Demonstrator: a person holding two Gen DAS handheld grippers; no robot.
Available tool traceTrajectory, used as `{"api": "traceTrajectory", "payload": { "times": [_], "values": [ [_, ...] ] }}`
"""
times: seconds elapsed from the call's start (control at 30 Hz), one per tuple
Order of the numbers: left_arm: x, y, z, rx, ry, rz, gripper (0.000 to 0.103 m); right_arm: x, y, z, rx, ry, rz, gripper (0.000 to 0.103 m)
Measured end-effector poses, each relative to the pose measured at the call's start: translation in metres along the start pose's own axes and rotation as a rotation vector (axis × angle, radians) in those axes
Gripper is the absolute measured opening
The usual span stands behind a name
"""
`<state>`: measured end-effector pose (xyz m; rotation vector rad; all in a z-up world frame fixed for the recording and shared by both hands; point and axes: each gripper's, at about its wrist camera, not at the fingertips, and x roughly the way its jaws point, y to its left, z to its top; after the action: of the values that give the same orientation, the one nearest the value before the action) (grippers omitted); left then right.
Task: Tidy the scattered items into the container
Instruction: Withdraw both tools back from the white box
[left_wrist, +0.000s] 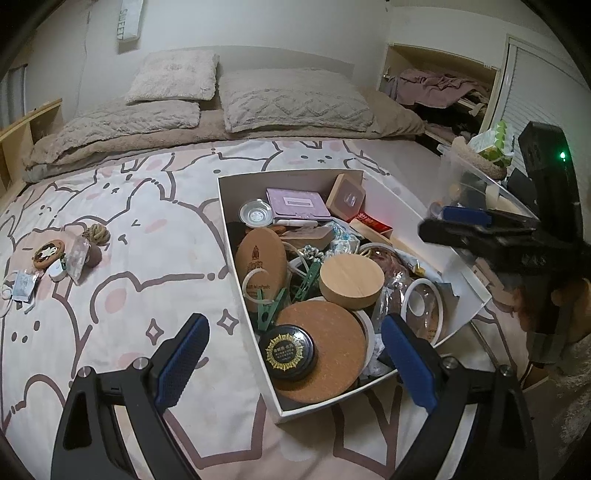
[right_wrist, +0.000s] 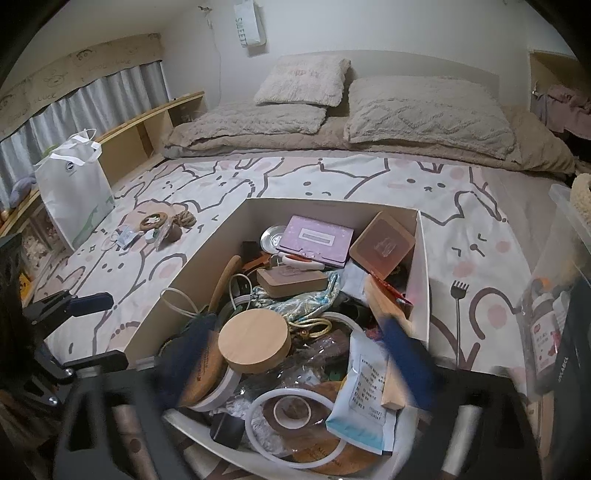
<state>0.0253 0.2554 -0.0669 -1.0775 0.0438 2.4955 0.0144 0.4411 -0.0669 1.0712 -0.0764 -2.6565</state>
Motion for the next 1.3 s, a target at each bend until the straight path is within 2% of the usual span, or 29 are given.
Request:
{"api": "traceTrajectory", "payload": {
  "times": [0.03, 0.5, 0.93, 1.3],
  "values": [
    [0.000, 0.000, 0.000, -0.002, -0.001, 0.005, 0.103, 0.003, 0.000, 0.001, -0.005, -0.010, -0.005, 0.103],
    [-0.002, 0.006, 0.000, -0.007, -0.015, 0.044, 0.103, 0.028, -0.003, -0.003, -0.014, -0.004, -0.027, 0.103],
    [-0.010, 0.012, 0.004, -0.035, -0.034, 0.056, 0.103, 0.009, 0.001, -0.007, -0.020, -0.021, -0.032, 0.103],
    [-0.036, 0.015, 0.008, -0.036, -0.088, 0.045, 0.103, -0.017, 0.022, 0.009, -0.043, -0.082, -0.103, 0.103]
  ]
}}
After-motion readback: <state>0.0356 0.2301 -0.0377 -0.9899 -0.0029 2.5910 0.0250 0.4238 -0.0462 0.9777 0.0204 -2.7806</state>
